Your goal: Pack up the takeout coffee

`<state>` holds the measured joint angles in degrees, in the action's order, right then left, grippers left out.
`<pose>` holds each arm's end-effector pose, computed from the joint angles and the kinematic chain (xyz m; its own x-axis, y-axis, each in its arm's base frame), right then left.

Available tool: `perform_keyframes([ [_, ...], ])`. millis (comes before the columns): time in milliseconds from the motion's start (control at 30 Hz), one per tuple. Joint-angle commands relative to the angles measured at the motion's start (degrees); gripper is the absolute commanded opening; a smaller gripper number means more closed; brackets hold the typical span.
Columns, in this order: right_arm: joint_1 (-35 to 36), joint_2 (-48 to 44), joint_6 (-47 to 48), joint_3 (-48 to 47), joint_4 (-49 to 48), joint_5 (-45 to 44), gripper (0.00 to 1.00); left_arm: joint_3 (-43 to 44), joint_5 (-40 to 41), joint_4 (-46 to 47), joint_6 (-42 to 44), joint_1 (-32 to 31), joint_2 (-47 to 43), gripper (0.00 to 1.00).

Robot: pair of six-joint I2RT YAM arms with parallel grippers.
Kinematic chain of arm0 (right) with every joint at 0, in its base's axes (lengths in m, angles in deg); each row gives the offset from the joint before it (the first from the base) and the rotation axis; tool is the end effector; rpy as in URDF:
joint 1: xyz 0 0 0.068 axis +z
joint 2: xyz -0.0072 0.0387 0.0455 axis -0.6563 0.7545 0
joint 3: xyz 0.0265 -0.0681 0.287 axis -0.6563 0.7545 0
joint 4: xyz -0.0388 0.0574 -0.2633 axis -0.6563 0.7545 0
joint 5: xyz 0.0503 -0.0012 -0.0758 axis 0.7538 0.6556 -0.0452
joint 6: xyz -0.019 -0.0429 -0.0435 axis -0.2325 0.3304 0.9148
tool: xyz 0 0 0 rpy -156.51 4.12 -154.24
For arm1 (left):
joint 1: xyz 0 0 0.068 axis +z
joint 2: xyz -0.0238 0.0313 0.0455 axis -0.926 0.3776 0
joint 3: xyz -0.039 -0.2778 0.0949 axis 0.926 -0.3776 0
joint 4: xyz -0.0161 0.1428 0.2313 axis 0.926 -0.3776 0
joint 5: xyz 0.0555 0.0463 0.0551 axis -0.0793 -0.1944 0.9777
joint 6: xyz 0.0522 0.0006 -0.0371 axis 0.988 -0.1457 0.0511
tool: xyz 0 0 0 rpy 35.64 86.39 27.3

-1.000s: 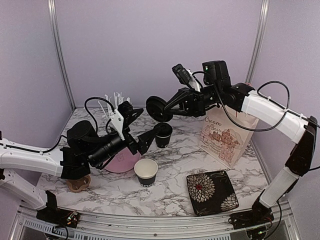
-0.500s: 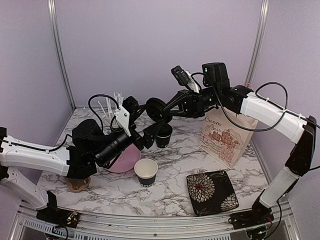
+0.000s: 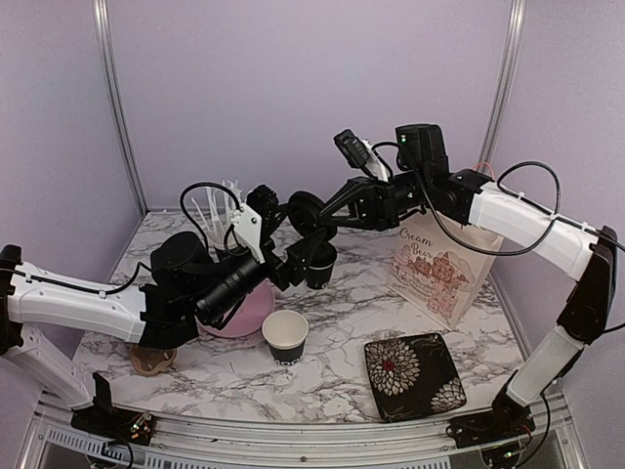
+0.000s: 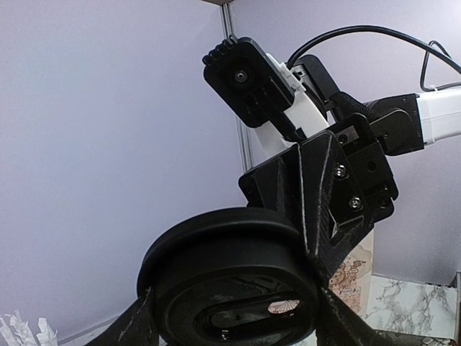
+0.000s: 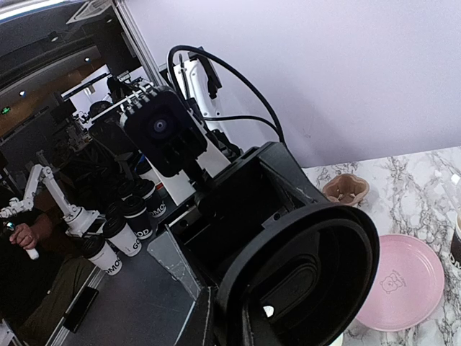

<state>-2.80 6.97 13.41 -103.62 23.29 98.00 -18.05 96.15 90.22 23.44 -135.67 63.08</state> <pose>0.2639 0.2685 0.4115 -0.3083 -0.2231 -0.9247 -0.8654 -0.3377 0.3701 0.1447 -0.3102 0.3535 0.3105 -0.1700 -0.9353 0.6935 0.7135 0.1005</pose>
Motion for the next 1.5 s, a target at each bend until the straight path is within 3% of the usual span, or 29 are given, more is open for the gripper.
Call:
perform_keyframes([
  [0,-0.27,-0.23,-1.43,0.15,-2.26,0.9,0.06,1.55,1.53,1.89,-0.58,-0.18,0.14,0.69],
  [100,-1.34,-0.34,-2.43,0.12,-2.8,1.16,0.24,1.17,2.25,1.27,-1.3,-0.19,-0.7,0.68],
  [200,-4.88,-1.62,-0.23,-0.89,0.13,-0.03,0.49,1.25,2.66,-5.09,-3.11,-0.17,-3.48,0.68],
  [300,-8.72,-3.82,5.52,-0.64,5.21,-4.73,0.69,3.23,0.69,-19.49,-5.62,-0.17,-7.25,0.69],
  [367,-9.36,-5.33,11.98,-0.4,9.96,-14.27,0.96,5.82,-1.87,-31.17,-7.67,-0.17,-9.23,0.69],
  [400,-9.39,-5.91,13.82,0.08,11.56,-20.0,0.98,7.33,-3.04,-38.63,-8.95,-0.17,-10.04,0.69],
  [533,-9.47,-6.3,16.84,3.97,12.35,-34.75,0.99,16.0,-2.9,-64.46,-13.27,-0.09,-9.0,0.71],
  [633,-9.48,-4.62,17.04,7.69,11.69,-33.49,0.99,21.52,-2.38,-78.09,-16.46,-0.08,-6.74,0.7],
  [767,-9.4,-1.39,18.2,10.01,11.83,-28.47,0.99,25.27,-3.42,-88.1,-18.68,0.04,-5.82,0.71],
  [1000,-4.71,3.29,23.58,9.92,17.1,-30.99,0.99,29.83,-7.93,-98.95,-18.36,0.48,-1.37,0.72],
  [1167,-0.08,4.54,24.73,11.34,16.78,-33.88,0.99,31.75,-11.36,-101.38,-17.35,1.33,3.02,0.72],
  [1467,0.78,8.05,24.36,8.77,18.61,-37.68,0.99,35.34,-14.35,-102.06,-16.76,4.74,9.95,0.72],
])
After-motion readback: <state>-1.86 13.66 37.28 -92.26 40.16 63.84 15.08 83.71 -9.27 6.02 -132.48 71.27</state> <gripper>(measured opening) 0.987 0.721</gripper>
